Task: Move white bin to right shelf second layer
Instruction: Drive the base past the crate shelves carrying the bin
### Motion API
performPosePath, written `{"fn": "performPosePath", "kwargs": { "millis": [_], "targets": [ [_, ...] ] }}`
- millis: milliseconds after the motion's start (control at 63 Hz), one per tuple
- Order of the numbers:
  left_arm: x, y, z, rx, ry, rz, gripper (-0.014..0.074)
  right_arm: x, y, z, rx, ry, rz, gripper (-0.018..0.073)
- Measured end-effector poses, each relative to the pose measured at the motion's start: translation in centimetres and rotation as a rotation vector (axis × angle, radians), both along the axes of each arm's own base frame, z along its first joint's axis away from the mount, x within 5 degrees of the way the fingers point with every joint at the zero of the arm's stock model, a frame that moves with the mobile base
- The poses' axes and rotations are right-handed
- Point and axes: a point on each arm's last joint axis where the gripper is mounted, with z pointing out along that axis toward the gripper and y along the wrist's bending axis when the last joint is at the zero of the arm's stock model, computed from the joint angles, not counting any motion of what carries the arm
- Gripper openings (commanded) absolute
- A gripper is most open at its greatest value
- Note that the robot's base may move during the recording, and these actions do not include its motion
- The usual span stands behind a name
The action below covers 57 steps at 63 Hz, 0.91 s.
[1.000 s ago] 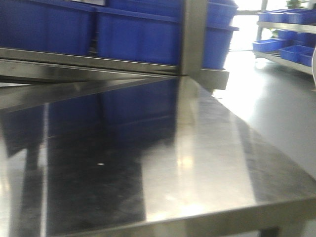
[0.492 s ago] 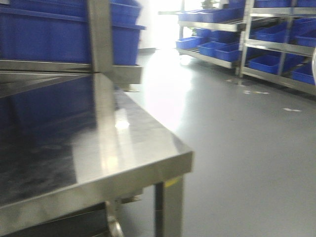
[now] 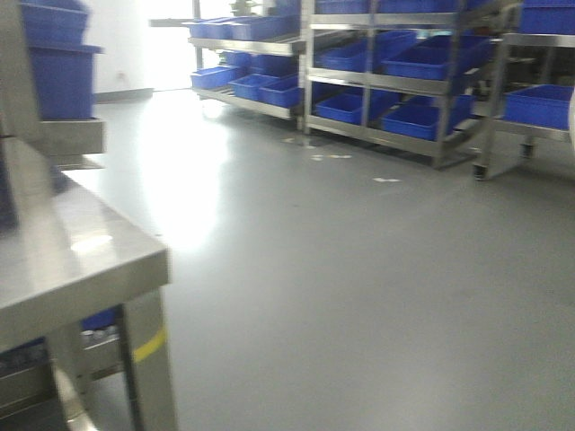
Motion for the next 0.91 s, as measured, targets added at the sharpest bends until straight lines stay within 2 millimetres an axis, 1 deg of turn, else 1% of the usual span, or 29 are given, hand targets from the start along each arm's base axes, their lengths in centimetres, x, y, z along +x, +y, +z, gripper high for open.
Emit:
{"fn": "performPosePath", "kwargs": {
  "millis": [905],
  "targets": [
    [0.00, 0.00, 0.00, 0.000, 0.000, 0.000, 0.0085, 0.00, 0.00, 0.00, 0.000, 0.000, 0.000, 0.0057]
  ]
}}
